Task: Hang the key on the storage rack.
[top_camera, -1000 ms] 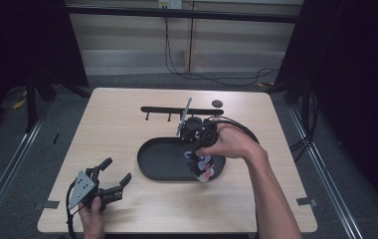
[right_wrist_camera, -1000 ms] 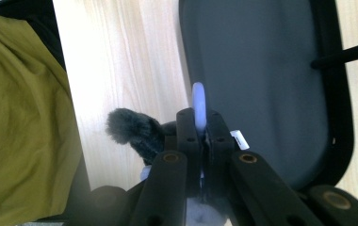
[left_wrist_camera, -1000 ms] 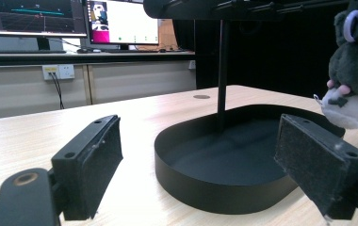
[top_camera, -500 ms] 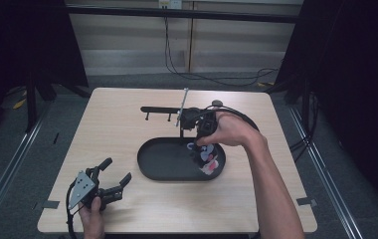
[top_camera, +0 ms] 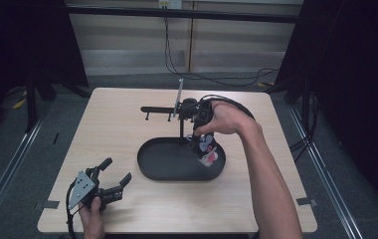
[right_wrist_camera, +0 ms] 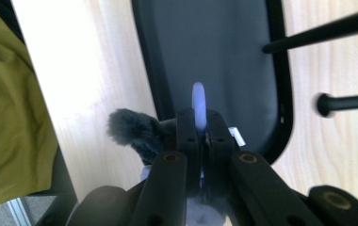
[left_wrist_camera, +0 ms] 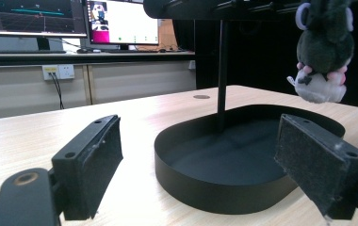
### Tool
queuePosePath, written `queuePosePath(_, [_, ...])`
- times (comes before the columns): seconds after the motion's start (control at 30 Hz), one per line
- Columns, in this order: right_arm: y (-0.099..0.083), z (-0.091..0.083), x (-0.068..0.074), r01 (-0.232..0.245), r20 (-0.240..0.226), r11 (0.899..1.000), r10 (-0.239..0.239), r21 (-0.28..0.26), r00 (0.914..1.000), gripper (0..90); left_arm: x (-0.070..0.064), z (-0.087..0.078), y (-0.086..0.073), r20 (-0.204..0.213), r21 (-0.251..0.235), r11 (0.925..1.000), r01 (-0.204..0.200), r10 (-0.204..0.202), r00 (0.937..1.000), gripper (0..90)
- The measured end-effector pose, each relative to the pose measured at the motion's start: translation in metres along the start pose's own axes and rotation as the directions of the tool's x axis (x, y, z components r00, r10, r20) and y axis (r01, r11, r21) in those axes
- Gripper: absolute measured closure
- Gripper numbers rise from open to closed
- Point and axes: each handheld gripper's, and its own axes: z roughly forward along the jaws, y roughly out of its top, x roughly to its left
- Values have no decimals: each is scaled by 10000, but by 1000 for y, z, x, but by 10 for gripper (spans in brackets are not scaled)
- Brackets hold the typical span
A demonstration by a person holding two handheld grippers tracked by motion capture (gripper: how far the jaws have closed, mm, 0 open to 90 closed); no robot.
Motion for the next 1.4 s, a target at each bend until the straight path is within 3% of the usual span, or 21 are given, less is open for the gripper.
queuePosePath(0.67, [5, -26, -23, -264, 129, 9995, 261, 191, 9996, 873, 0, 1, 0, 13, -104, 9999, 84, -84, 10000, 151])
queuePosePath(1.07, [8, -17, -37, -515, 4, 9980, 515, 374, 9987, 873, 0, 0, 0, 14, -74, 10000, 13, -13, 10000, 151])
queuePosePath(1.4, [9, -10, -46, -582, 193, 9974, 574, 425, 9982, 869, 0, 0, 0, 12, -81, 10000, 19, -19, 10000, 151])
